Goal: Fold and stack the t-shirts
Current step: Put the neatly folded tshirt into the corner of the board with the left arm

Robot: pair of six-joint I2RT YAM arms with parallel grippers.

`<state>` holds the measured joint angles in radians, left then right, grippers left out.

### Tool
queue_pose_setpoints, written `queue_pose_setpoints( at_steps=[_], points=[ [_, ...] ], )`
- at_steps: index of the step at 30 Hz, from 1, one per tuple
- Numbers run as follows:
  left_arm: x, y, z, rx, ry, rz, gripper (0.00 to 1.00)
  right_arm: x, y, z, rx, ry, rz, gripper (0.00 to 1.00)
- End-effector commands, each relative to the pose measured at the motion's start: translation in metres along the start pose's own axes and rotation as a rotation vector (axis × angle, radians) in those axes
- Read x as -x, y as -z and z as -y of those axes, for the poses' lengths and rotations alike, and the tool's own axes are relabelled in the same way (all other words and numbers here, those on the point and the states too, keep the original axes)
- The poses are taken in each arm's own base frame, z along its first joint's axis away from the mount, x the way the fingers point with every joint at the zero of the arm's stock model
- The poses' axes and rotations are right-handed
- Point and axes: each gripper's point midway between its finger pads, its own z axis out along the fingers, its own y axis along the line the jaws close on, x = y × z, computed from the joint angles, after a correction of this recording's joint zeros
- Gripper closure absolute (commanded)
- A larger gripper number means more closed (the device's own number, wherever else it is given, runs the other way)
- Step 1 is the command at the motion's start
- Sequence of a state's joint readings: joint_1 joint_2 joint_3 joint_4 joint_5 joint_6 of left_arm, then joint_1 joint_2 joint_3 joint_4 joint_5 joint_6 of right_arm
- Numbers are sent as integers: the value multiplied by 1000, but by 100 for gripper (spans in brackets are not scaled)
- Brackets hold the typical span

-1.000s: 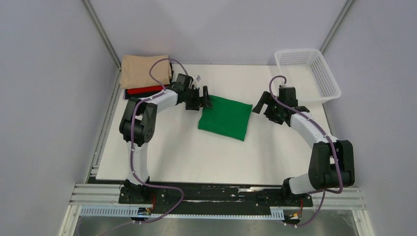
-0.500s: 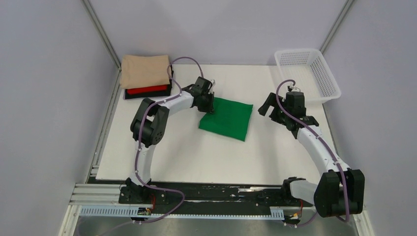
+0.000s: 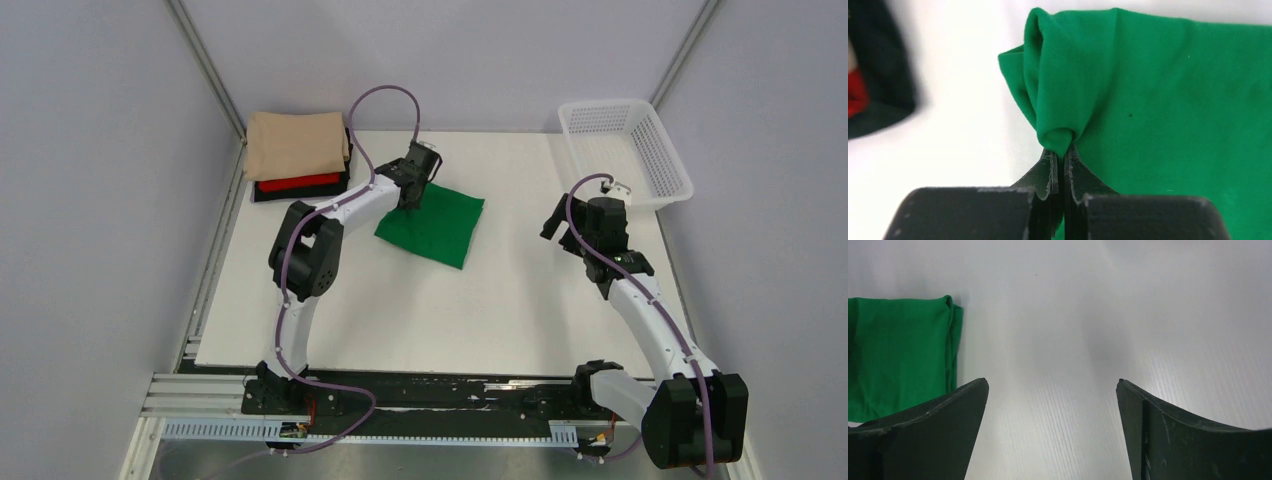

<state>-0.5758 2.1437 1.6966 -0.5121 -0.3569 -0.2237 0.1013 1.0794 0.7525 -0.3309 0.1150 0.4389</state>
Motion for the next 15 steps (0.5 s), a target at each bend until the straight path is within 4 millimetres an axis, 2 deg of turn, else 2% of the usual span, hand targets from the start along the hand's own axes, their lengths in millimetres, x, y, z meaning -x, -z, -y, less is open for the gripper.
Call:
queue_pose_setpoints(
  at_steps=[1, 5, 10, 15],
  points=[
    [71, 28, -72, 295, -80, 168, 100, 26, 3, 10, -58, -19, 137, 0],
    [100, 34, -109, 390, -86, 219, 100, 29, 3, 14, -67, -29, 176, 0],
    [123, 37, -156, 492, -92, 236, 100, 29, 0, 18, -86, -21, 189, 0],
    [150, 56, -194, 595, -112, 297, 100, 28, -1, 21, -102, -21, 189, 0]
  ],
)
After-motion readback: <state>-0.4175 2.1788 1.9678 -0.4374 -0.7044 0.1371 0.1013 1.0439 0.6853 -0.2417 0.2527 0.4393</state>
